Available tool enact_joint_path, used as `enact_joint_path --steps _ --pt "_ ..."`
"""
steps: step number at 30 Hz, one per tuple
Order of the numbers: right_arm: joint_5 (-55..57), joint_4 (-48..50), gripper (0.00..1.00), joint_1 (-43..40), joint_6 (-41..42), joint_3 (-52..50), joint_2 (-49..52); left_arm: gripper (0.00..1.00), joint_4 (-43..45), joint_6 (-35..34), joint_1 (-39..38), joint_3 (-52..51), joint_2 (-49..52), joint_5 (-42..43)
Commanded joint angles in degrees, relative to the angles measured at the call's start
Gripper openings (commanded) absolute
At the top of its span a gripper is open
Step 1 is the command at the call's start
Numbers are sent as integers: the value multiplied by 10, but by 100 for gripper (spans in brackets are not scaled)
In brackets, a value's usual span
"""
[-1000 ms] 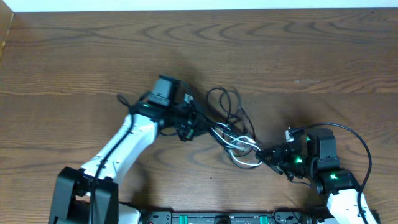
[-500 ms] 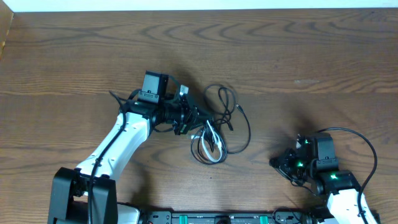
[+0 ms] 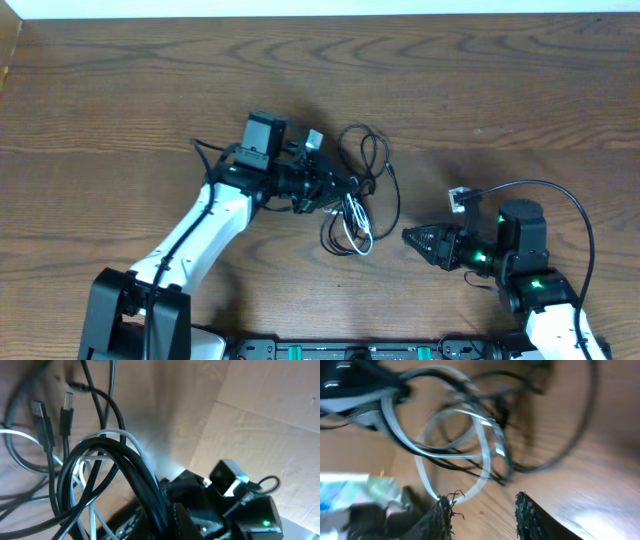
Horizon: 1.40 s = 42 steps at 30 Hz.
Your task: Untangle cables
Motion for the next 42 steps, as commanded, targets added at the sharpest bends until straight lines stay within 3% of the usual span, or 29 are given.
enact_joint_path --steps 1,8,21,28,31,34,42 --pt "-68 24 40 7 -38 1 -1 8 2 -71 -11 -3 3 7" --pt "-58 30 43 63 -14 1 -1 8 12 -118 -12 -3 3 -1" --pt "87 107 63 226 -74 1 2 8 12 -239 -14 -3 3 37" --pt "206 115 56 295 -67 1 38 8 12 -273 -14 -3 3 80" --pt "149 119 40 305 -65 1 46 8 14 -272 -9 -3 3 73" --pt "94 113 33 306 -65 1 46 8 41 -231 3 -3 3 61" --pt "-3 119 32 306 -65 1 45 8 114 -114 52 -3 3 45"
